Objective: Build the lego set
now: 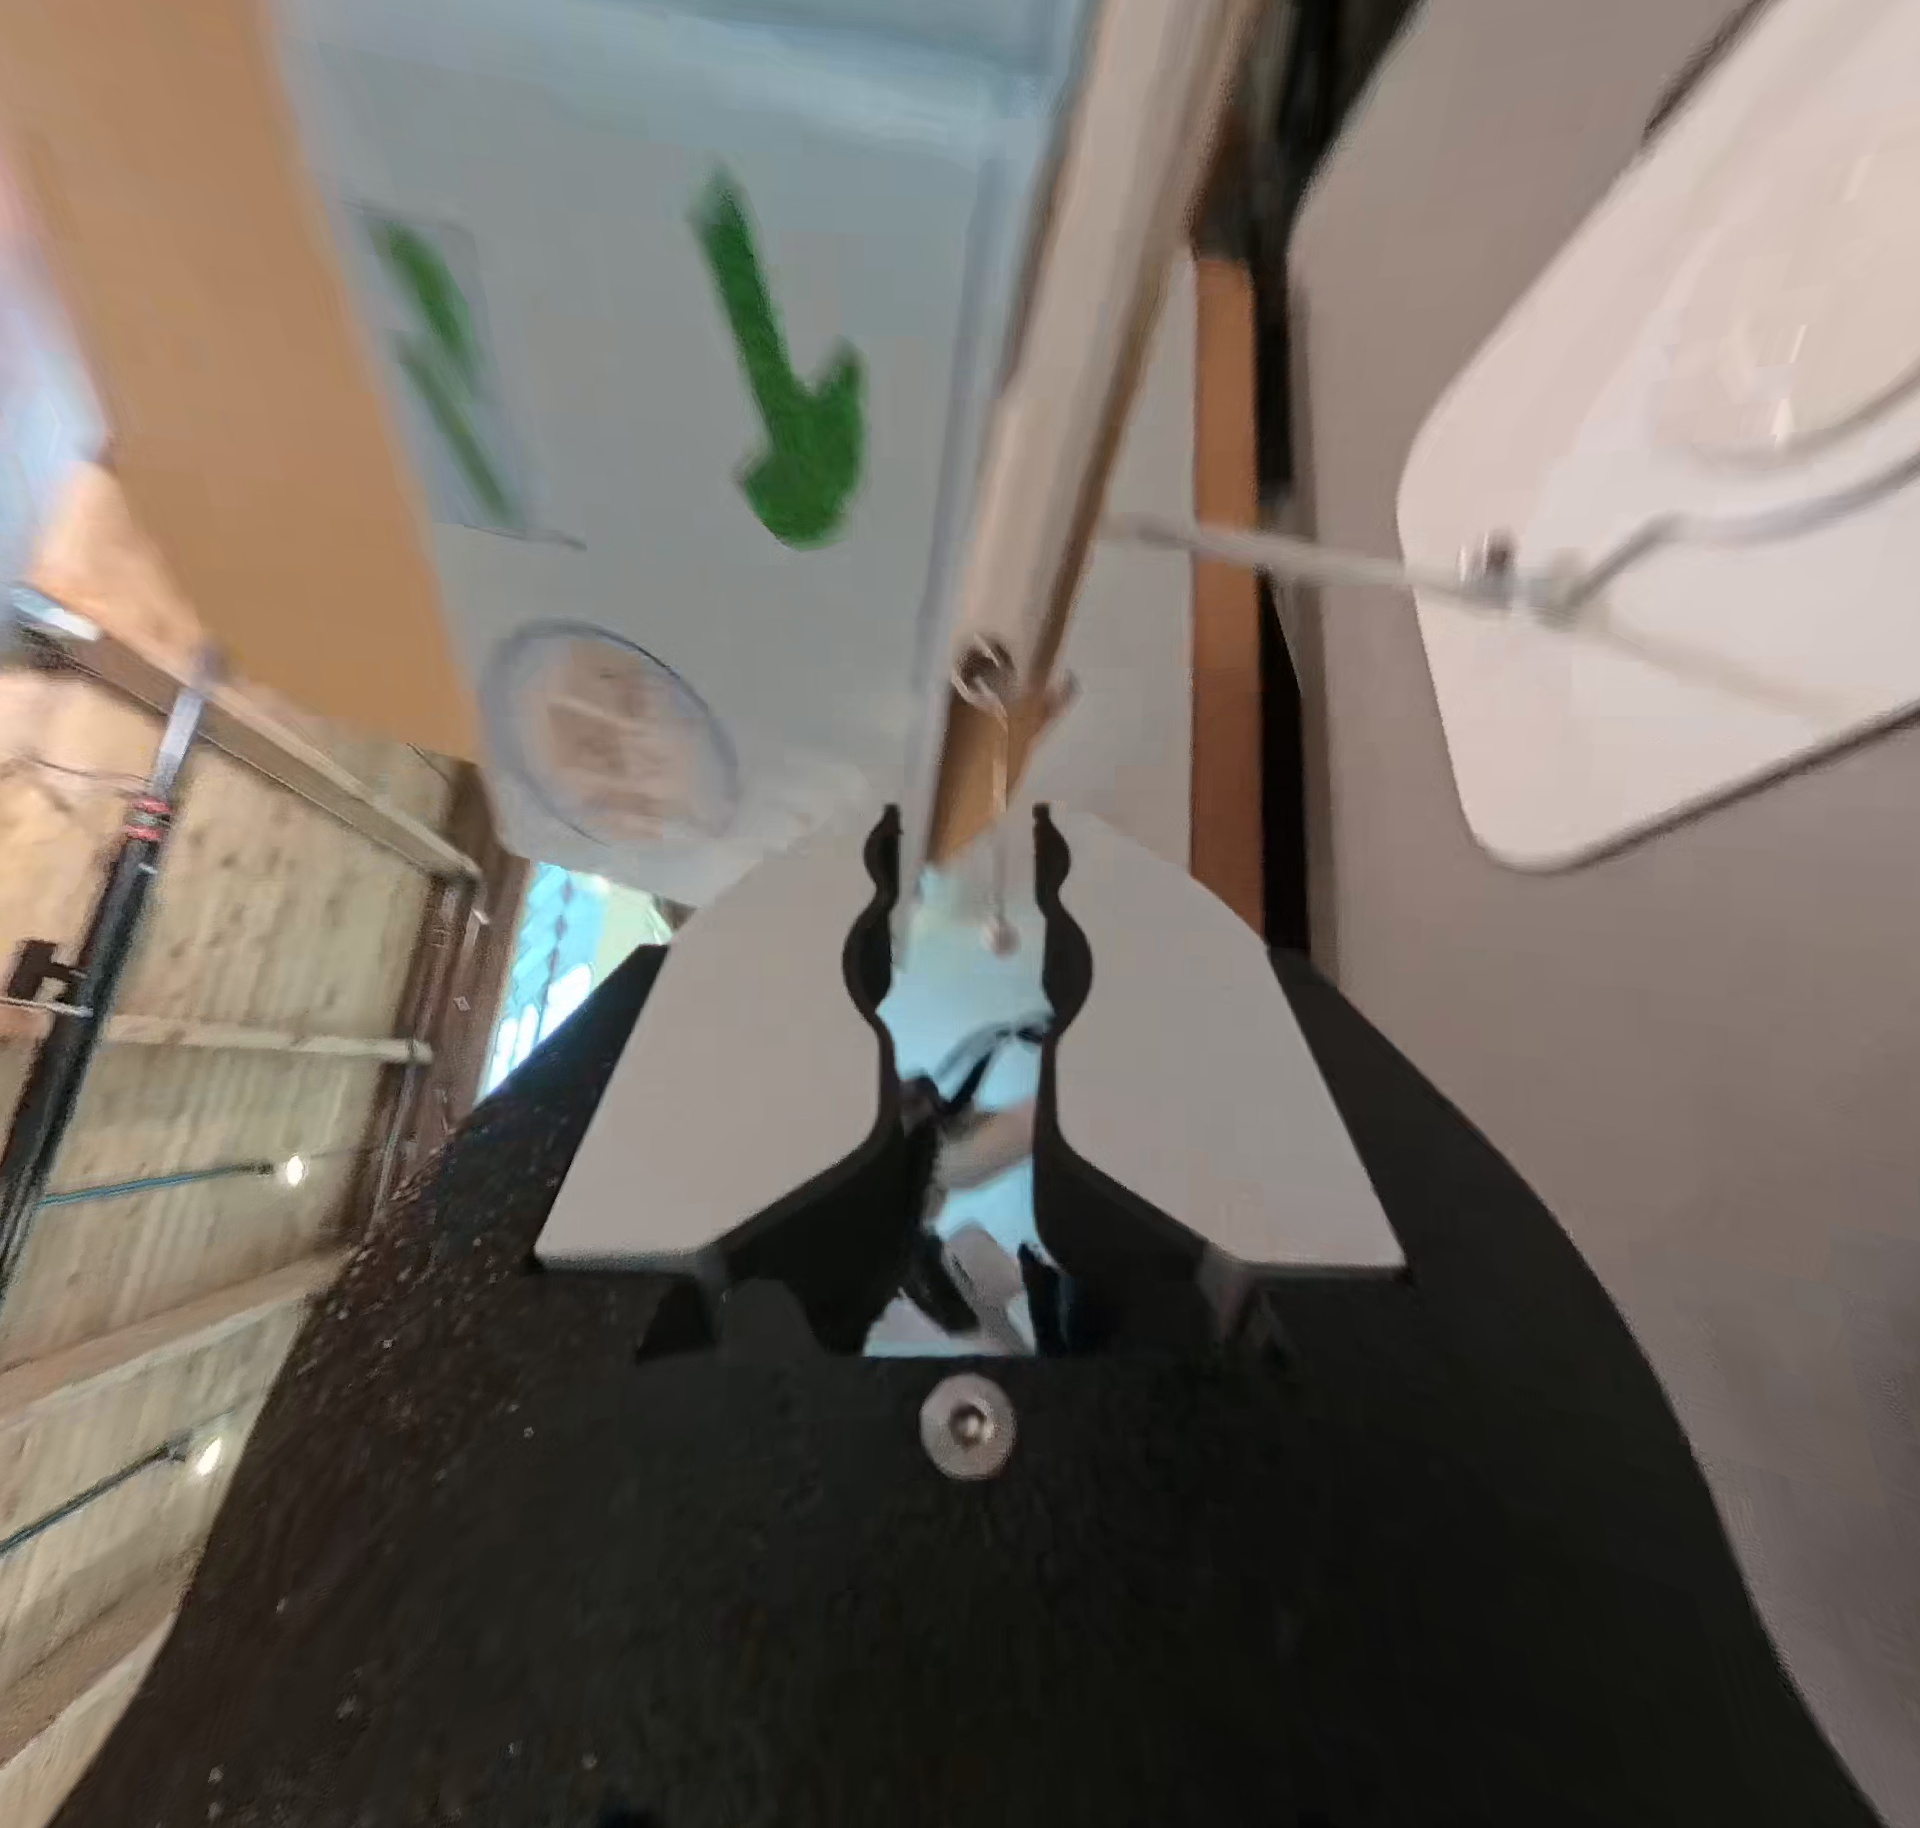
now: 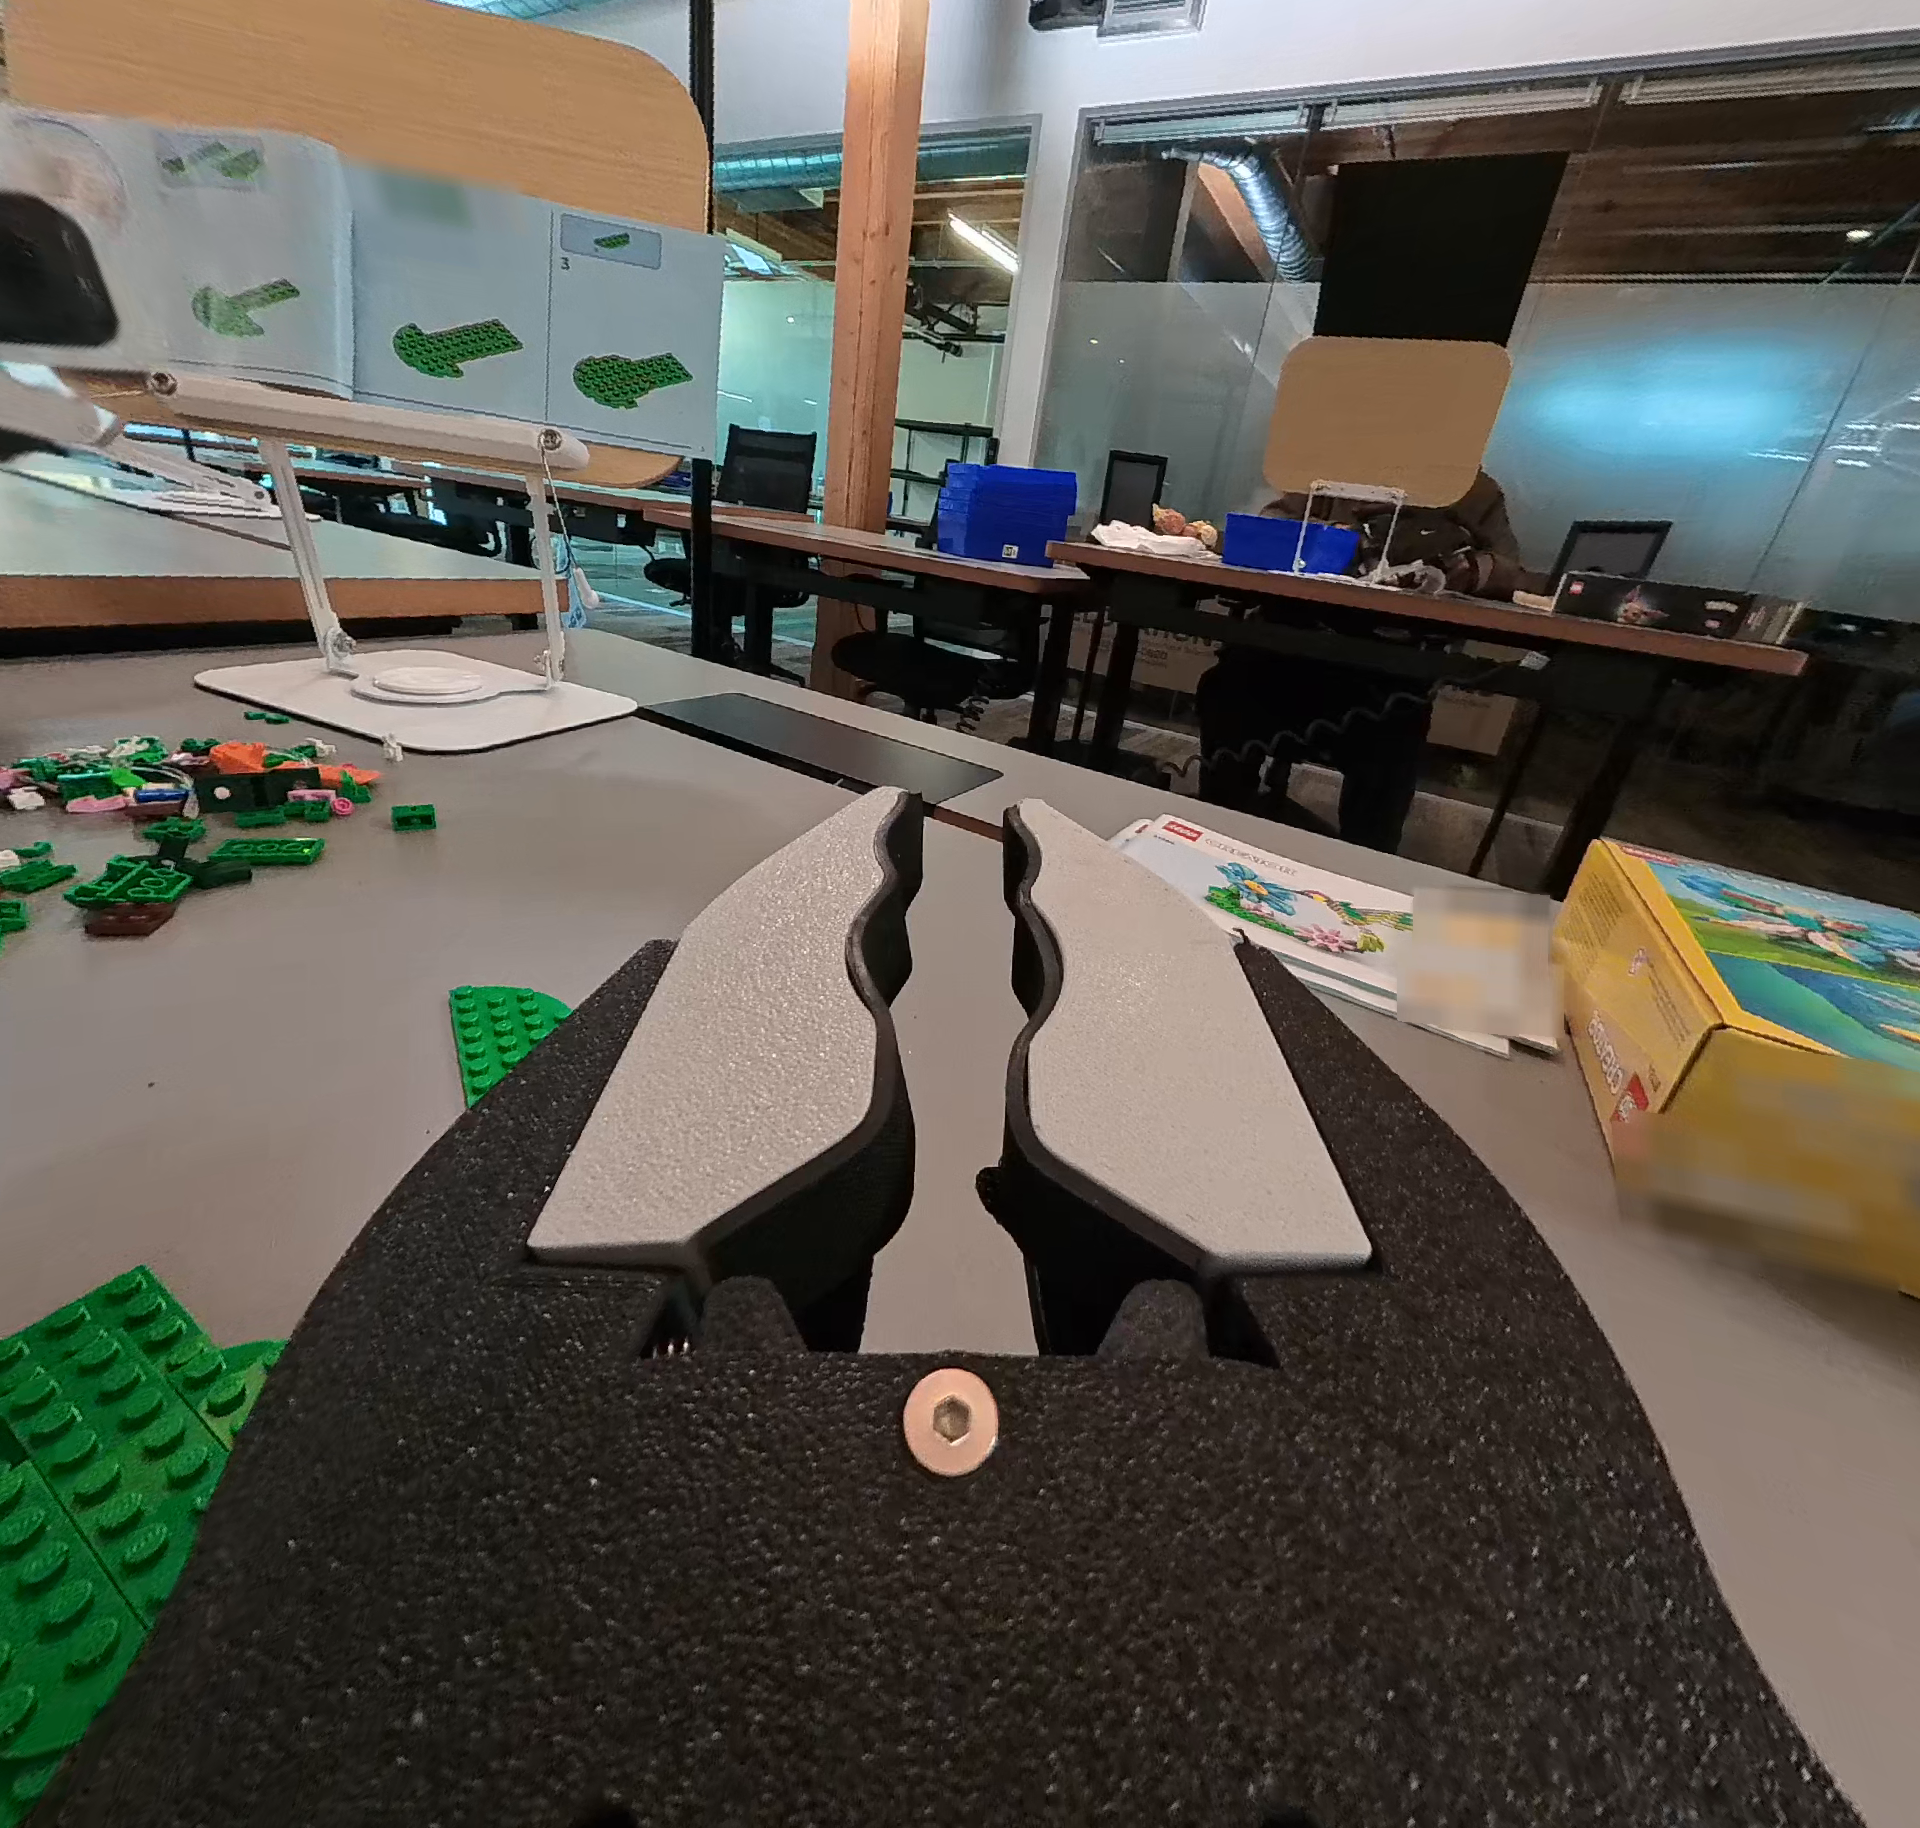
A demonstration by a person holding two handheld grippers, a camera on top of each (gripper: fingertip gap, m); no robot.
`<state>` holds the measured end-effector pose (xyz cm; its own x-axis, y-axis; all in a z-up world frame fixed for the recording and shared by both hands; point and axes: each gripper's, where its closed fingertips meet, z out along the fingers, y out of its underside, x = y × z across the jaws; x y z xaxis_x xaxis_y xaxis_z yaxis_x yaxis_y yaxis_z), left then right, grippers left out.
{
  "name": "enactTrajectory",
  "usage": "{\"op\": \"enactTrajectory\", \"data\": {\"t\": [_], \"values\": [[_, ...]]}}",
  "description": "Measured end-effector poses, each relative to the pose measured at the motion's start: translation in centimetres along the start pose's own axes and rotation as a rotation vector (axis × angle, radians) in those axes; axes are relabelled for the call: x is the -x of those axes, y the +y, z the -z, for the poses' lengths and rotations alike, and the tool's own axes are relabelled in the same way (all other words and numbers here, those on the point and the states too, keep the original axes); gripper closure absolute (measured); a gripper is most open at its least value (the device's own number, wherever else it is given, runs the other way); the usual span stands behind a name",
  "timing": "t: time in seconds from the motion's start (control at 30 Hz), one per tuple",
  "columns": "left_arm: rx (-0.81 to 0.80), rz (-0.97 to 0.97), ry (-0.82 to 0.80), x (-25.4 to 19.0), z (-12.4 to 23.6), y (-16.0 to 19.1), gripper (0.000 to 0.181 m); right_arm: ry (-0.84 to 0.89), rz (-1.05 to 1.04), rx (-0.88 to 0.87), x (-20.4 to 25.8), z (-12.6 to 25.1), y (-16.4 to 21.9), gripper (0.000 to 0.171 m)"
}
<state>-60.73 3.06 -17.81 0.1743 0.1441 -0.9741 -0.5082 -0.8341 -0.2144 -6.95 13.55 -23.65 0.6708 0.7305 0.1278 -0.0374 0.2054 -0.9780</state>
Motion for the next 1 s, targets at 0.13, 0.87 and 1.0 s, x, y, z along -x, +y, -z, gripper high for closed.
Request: {"op": "enactTrajectory", "data": {"t": [0.13,0.87,1.0], "values": [[-0.407,0.010,-0.160,1.1,5.7,-10.4,0.168,-0.002,0.007,0.002,0.1,-0.1,0.0,0.157],[-0.652,0.060,-0.208,-3.5,-2.8,-28.3,0.125,-0.025,-0.006,-0.004,0.4,0.0,0.0,0.157],[-0.614,0.047,-0.195,-3.2,-3.2,-28.3,0.128,-0.027,-0.008,-0.001,0.4,-0.1,0.0,0.157]]}}
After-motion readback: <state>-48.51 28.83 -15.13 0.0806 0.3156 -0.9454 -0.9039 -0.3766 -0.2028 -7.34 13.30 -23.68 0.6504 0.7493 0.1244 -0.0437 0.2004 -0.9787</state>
